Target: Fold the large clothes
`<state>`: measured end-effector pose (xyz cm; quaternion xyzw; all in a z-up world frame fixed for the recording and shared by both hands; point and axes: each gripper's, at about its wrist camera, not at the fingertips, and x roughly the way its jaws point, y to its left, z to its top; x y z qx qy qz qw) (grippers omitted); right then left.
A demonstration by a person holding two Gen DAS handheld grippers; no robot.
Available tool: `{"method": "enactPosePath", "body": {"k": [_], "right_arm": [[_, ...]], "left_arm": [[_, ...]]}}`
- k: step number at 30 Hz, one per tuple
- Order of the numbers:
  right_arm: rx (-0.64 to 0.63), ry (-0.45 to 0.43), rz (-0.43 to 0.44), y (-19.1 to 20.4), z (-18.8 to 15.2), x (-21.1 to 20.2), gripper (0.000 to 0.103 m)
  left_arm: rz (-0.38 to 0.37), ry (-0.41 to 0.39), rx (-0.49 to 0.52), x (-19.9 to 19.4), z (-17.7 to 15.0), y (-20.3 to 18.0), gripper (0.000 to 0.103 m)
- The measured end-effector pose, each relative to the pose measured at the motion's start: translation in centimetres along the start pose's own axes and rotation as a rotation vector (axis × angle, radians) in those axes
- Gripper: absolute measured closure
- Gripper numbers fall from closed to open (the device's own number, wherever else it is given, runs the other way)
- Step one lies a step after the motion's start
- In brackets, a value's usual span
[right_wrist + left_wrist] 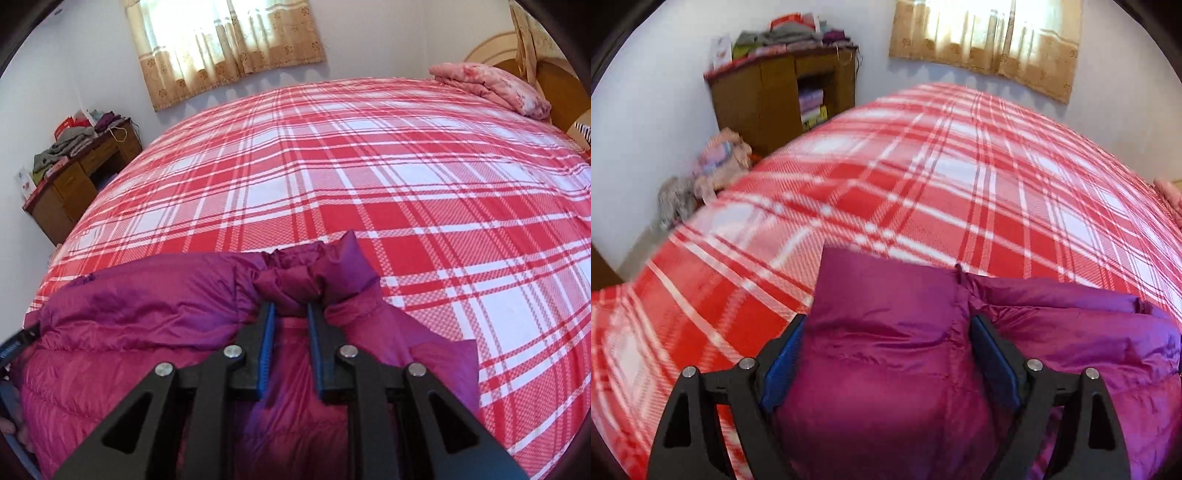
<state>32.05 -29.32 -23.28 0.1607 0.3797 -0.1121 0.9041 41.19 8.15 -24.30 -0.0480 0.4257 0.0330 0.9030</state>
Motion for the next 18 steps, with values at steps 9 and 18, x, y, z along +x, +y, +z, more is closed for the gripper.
{"method": "enactPosePath", "body": {"k": [9,18], "right_arm": [[-0.011,-0.002,-0.016,0.4,0.0,0.1,0.083],[-0.076,0.035,-0.080,2.1,0.6,-2.1,0.082]], "left_arm": [[0.023,0.022,0.035,-0.1,0.2,-0.4,0.009],[-0.102,-0.105,-0.090,-11.7,-4.4,7.5,0.010]]}}
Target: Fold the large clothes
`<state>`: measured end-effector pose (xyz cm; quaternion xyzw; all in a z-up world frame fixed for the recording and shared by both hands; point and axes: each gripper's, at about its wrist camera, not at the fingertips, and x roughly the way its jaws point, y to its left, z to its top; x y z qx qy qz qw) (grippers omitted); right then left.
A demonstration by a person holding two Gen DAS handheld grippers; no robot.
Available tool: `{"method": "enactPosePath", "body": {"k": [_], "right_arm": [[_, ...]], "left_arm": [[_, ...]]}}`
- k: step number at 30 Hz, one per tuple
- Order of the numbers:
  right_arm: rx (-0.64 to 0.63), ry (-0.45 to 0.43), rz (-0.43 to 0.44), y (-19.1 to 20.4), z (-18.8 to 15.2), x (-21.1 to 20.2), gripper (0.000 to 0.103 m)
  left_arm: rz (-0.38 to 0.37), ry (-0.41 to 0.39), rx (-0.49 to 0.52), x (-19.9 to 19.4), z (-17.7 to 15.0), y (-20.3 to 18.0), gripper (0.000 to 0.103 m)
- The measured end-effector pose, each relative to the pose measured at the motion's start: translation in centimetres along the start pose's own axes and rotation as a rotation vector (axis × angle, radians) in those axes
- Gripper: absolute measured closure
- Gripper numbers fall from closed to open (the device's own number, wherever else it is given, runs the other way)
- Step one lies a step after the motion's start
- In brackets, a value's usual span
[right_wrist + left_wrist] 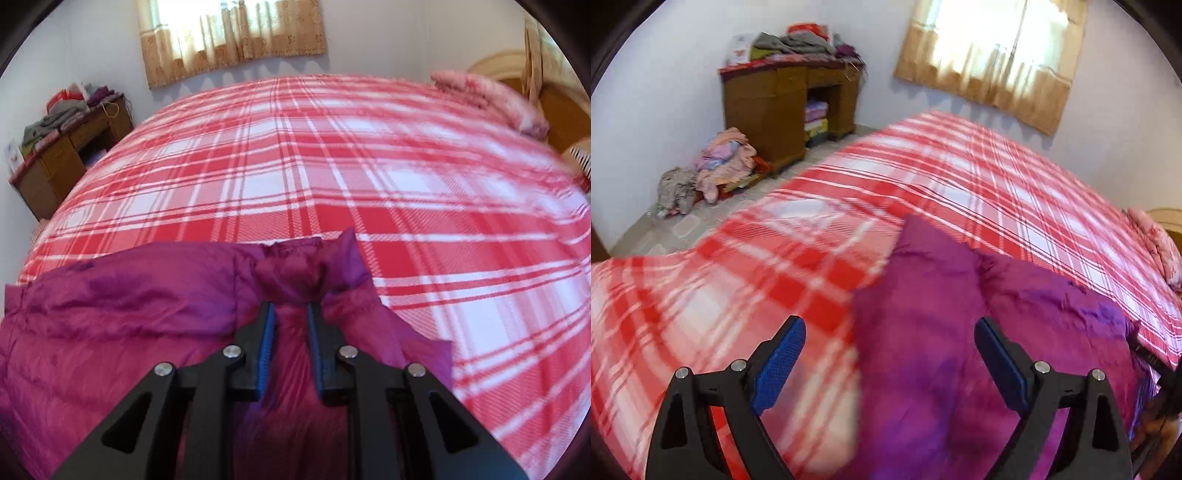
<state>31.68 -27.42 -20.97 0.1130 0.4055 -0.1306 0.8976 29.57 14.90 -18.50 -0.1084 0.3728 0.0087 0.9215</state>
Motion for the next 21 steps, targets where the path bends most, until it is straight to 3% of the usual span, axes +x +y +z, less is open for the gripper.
{"method": "enactPosePath", "body": {"k": [4,8,12,15,18,21], "right_arm": [[-0.043,-0.128,0.175,3.7,-2.6,-6.8,0.082],[-0.101,-0.130,0.295,8.3,-6.6,-9.9,0.082],[-0.114,-0.045,0.326,10.3,-9.9,-7.6,0.082],[-0.122,-0.042,0.288,10.5,-11.0,-5.6,0.088],[-0.146,-0.053,0.270,10.7,-11.2,-5.0,0.088],[-0.134,-0.052,0.285,10.5,-11.2,-4.8,0.088]], "left_arm": [[-0.061,-0.017,-0.081,-2.7,-3.4,2.2,0.010],[-0.039,-0.005,-0.108,-2.8,-6.3,2.2,0.010],[-0.058,0.003,-0.206,-3.0,-8.8,2.5,0.010],[-0.084,0.048,-0.246,-1.9,-9.8,2.1,0.010],[-0.062,0.014,-0.172,-1.8,-10.0,0.1,0.009],[-0.152,0.003,-0.172,-1.5,-9.8,-1.4,0.009]]}}
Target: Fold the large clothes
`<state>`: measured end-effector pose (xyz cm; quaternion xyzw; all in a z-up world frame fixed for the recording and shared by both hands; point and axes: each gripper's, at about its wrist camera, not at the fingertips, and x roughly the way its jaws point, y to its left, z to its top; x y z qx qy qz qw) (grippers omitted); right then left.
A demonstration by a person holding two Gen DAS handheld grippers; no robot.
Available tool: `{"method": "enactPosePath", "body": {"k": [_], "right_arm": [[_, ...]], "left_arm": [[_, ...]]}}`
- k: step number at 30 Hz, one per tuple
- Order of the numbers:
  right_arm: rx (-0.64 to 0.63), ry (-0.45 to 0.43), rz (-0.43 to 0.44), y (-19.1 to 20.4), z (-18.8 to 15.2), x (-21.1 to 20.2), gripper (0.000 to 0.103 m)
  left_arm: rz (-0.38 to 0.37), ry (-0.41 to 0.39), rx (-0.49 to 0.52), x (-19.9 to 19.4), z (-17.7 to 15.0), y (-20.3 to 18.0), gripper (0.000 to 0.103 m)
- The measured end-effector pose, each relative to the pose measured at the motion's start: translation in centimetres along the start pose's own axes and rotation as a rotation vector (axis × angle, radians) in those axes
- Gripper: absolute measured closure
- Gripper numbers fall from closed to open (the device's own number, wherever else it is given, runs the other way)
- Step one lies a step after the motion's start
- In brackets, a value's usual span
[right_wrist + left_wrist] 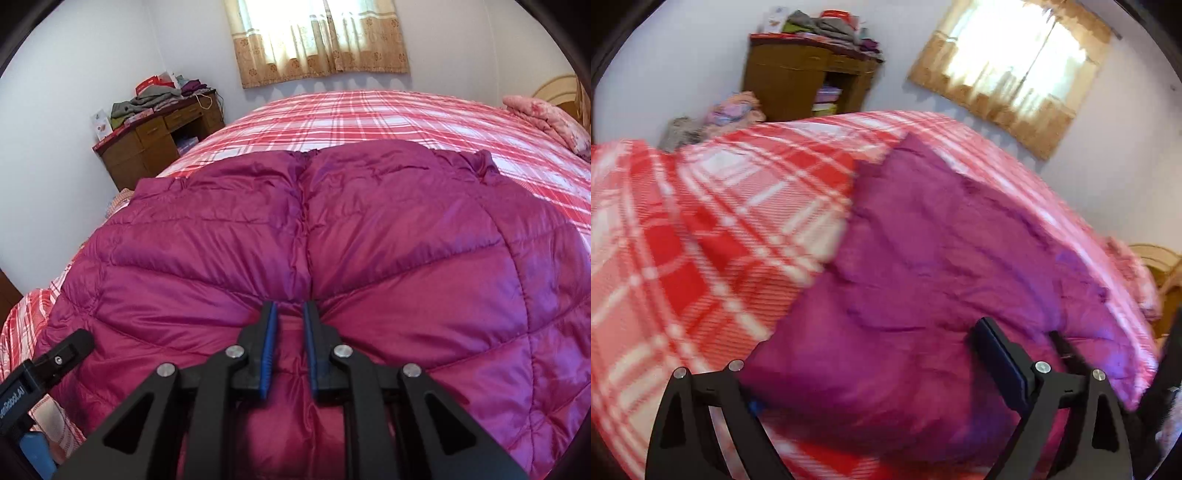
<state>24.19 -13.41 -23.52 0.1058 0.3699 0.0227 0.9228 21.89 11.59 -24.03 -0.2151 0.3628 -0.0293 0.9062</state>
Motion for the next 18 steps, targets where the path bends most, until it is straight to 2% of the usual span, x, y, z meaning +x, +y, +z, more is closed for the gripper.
{"method": "enactPosePath", "body": {"k": [2,4,7,9,12,14,16,18], "right_arm": [[0.016,-0.008,0.021,-0.5,-0.2,0.0,0.088],[0.026,-0.004,0.032,-0.6,-0.4,-0.2,0.088],[0.050,0.007,0.056,-1.3,-0.5,-0.3,0.088],[0.080,0.027,0.079,-1.7,-0.4,-0.4,0.088],[0.160,0.068,0.138,-1.8,-0.3,-0.5,0.087],[0.238,0.106,0.219,-1.2,-0.8,-0.8,0.086],[0.256,0.142,0.297,0.4,-1.3,-0.9,0.086],[0.274,0.192,0.415,2.6,-1.8,-0.7,0.088]], "left_arm": [[-0.061,-0.013,-0.021,0.2,0.3,-0.7,0.013],[-0.109,-0.024,-0.031,0.3,0.7,-1.3,0.059],[-0.157,-0.049,-0.003,-0.5,1.9,-2.7,0.079],[-0.227,-0.060,0.013,-1.6,2.8,-3.3,0.083],[-0.279,-0.079,0.065,-3.7,3.3,-4.6,0.086],[-0.304,-0.083,0.103,-5.2,3.7,-5.3,0.086],[-0.321,-0.102,0.158,-7.3,4.1,-6.0,0.086],[-0.302,-0.123,0.239,-9.3,4.3,-6.6,0.086]]}}
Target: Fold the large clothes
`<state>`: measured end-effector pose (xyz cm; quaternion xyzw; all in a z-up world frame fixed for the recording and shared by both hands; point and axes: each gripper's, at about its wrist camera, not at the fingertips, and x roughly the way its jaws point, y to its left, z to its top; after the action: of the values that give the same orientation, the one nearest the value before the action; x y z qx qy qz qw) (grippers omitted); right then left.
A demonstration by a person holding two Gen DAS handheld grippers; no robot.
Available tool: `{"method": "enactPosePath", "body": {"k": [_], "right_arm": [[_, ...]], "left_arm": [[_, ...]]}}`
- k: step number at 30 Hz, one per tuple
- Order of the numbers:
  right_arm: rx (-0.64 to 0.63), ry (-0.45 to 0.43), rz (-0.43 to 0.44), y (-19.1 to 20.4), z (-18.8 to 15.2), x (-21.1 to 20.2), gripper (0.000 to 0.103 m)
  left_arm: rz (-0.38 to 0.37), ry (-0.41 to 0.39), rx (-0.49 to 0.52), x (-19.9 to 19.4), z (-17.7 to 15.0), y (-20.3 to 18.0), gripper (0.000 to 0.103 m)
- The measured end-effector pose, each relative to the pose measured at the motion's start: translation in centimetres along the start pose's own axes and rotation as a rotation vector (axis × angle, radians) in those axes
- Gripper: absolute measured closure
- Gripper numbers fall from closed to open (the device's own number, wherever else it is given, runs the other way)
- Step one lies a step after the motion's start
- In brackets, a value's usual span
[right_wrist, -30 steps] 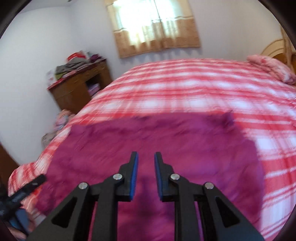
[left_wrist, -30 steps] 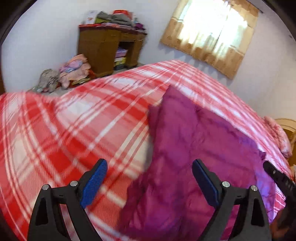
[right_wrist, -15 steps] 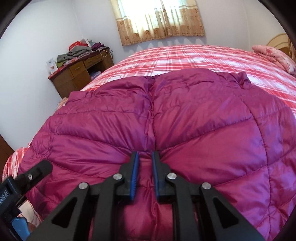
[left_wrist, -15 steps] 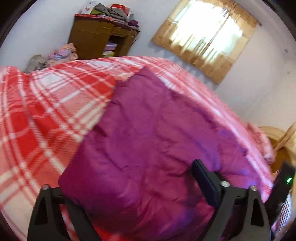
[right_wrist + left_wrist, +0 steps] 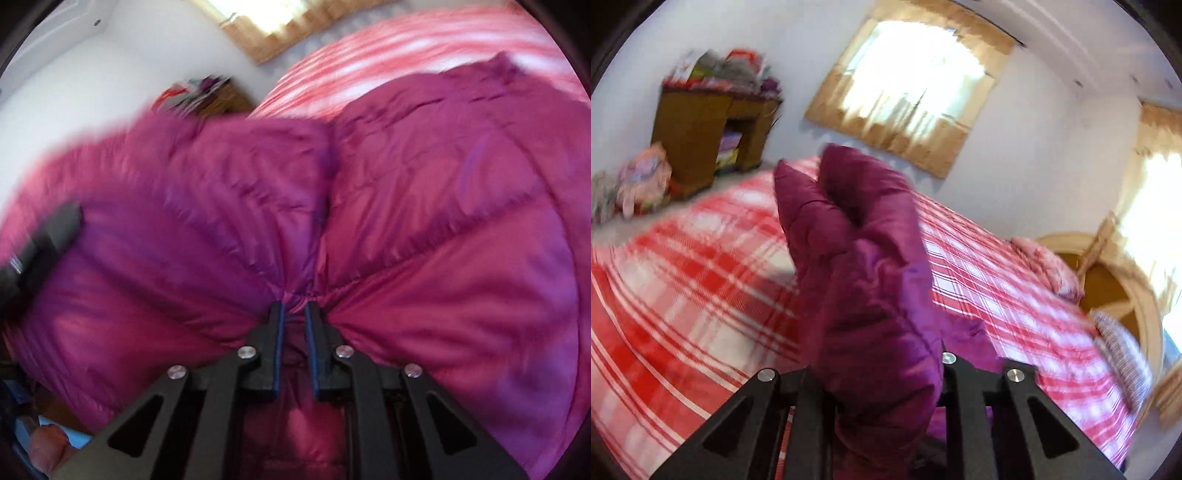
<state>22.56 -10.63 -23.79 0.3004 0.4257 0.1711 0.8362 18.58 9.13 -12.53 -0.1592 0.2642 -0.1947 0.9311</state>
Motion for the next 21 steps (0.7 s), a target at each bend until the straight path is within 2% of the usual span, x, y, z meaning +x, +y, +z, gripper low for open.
{"method": "enactPosePath", "body": {"k": [3,5,8,10,15,18,21], "right_arm": [[0.022,0.087,0.173,2.4,-1.1,1.6,0.089],[-0.001,0.100,0.203,3.0,-1.2,1.3,0.089],[-0.017,0.078,0.224,2.1,-0.6,-1.3,0.088],[-0.017,0.035,0.190,0.3,-0.2,-4.2,0.088],[-0.004,-0.089,0.004,-5.5,-0.5,-12.9,0.088],[0.043,-0.145,-0.067,-8.7,-1.5,-17.1,0.088],[0.071,-0.186,-0.114,-10.6,-2.7,-19.9,0.088]], "left_arm": [[0.046,-0.010,0.116,-1.6,0.5,-1.0,0.086],[0.057,-0.004,0.197,-2.2,0.4,-1.8,0.086],[0.030,0.013,0.266,-1.9,-0.5,-2.9,0.086],[0.011,0.032,0.347,-1.4,-1.9,-4.3,0.086],[-0.008,0.092,0.552,-0.2,-6.9,-8.4,0.086],[-0.028,0.155,0.650,0.1,-10.1,-9.7,0.086],[-0.024,0.213,0.707,0.4,-12.8,-10.2,0.086]]}}
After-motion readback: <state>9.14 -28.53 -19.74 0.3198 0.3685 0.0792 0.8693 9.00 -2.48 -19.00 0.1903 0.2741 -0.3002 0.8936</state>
